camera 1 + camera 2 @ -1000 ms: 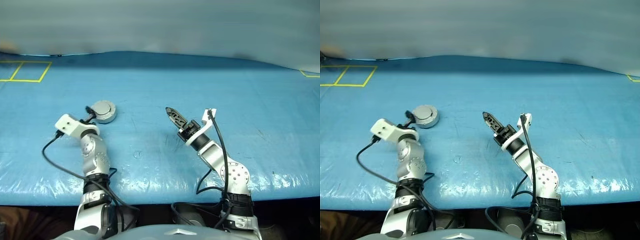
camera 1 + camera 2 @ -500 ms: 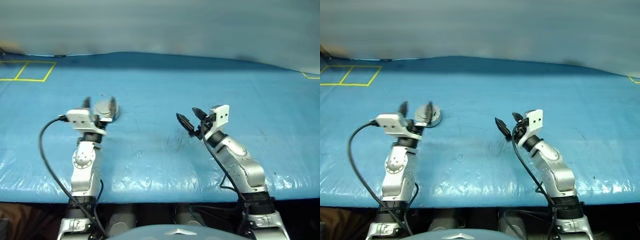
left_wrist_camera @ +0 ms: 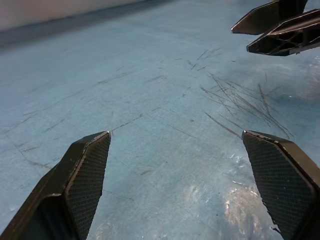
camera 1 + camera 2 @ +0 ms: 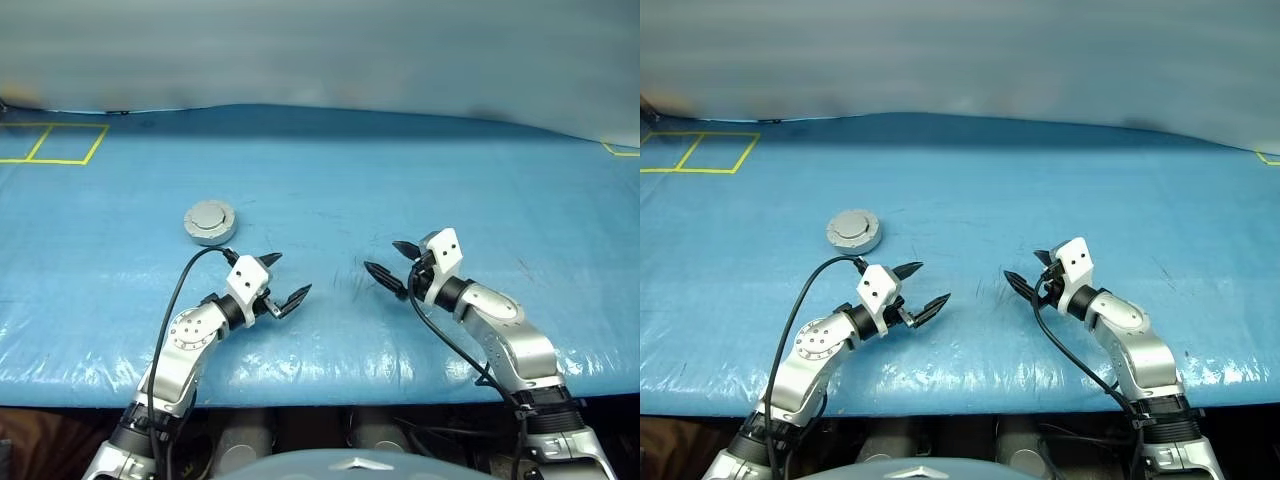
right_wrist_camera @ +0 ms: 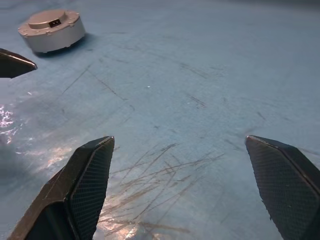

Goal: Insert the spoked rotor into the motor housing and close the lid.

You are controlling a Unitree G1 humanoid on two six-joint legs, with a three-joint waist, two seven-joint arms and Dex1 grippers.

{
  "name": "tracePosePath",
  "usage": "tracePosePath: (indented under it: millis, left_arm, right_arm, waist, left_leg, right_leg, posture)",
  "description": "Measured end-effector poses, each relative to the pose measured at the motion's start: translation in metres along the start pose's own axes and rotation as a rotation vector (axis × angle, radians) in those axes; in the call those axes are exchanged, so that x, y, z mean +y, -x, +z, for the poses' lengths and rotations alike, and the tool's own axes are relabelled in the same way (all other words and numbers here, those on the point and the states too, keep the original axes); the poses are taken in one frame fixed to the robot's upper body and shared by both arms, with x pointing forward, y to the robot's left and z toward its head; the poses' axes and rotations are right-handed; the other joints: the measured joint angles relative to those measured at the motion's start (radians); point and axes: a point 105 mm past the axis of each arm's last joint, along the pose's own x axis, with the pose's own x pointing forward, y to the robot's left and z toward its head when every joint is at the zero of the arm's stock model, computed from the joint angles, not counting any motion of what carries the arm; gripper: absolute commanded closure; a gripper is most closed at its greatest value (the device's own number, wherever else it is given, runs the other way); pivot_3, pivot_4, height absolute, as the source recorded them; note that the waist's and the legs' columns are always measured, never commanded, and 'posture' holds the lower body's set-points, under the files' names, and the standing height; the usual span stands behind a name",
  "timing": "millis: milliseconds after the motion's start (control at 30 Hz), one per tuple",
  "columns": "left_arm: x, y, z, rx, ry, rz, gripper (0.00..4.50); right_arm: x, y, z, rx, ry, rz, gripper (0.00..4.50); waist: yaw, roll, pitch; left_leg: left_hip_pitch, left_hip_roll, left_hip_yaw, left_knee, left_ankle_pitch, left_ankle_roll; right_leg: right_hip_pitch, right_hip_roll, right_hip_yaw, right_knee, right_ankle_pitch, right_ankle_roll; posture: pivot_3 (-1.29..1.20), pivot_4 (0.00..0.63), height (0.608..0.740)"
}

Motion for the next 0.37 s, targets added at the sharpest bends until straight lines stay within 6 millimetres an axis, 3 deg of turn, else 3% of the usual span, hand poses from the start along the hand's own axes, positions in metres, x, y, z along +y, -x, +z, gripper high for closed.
tracePosePath:
  millis: [367]
  left_arm:
    - [0.0006,-0.0007,0.0029,-0.018,0.014,-0.003,0.01]
  right_arm:
    - [-0.0012,-0.0004,0.0005,-0.003,0.048,-0.019,0.14]
  waist:
    - [0.001,0.000,0.000]
  left_leg:
    - [0.000,0.000,0.000,0.000,0.000,0.000]
  right_leg:
    - [0.000,0.000,0.000,0.000,0.000,0.000]
  posture:
    - [0.00,0.150,0.740]
